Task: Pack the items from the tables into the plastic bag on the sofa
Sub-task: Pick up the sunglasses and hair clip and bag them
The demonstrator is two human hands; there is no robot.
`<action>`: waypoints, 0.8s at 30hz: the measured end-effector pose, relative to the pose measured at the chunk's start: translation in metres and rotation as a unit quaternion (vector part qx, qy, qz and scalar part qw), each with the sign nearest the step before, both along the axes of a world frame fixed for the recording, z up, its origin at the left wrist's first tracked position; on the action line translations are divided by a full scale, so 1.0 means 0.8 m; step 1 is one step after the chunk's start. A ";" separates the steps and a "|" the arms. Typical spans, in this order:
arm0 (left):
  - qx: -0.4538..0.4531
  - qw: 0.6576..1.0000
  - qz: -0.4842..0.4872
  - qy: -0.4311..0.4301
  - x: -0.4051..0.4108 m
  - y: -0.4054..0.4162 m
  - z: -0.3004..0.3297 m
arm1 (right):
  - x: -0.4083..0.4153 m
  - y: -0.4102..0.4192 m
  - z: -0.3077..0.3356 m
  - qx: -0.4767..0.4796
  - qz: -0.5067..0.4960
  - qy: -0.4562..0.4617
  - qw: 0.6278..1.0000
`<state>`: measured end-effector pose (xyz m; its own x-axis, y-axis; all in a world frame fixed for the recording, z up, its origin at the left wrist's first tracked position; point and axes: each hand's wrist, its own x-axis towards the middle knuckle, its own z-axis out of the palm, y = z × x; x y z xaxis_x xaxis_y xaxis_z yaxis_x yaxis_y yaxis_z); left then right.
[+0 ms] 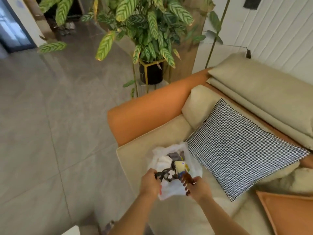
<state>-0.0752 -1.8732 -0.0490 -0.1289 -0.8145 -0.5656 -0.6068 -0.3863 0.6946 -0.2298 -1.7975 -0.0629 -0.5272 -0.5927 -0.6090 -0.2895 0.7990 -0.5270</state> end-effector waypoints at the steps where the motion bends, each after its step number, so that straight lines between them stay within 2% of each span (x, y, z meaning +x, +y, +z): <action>1: 0.001 1.000 -0.012 -0.009 -0.006 -0.012 -0.010 | -0.001 -0.009 -0.007 0.008 0.015 0.020 1.000; 7: -0.025 0.993 -0.098 -0.055 -0.053 -0.063 -0.065 | -0.017 -0.067 -0.068 0.017 0.017 0.075 0.997; 15: -0.067 0.987 -0.135 -0.056 -0.105 -0.101 -0.134 | -0.054 -0.124 -0.134 0.030 0.054 0.154 0.986; 24: -0.091 0.976 -0.159 -0.122 -0.096 -0.088 -0.175 | -0.057 -0.119 -0.174 0.040 0.138 0.131 0.981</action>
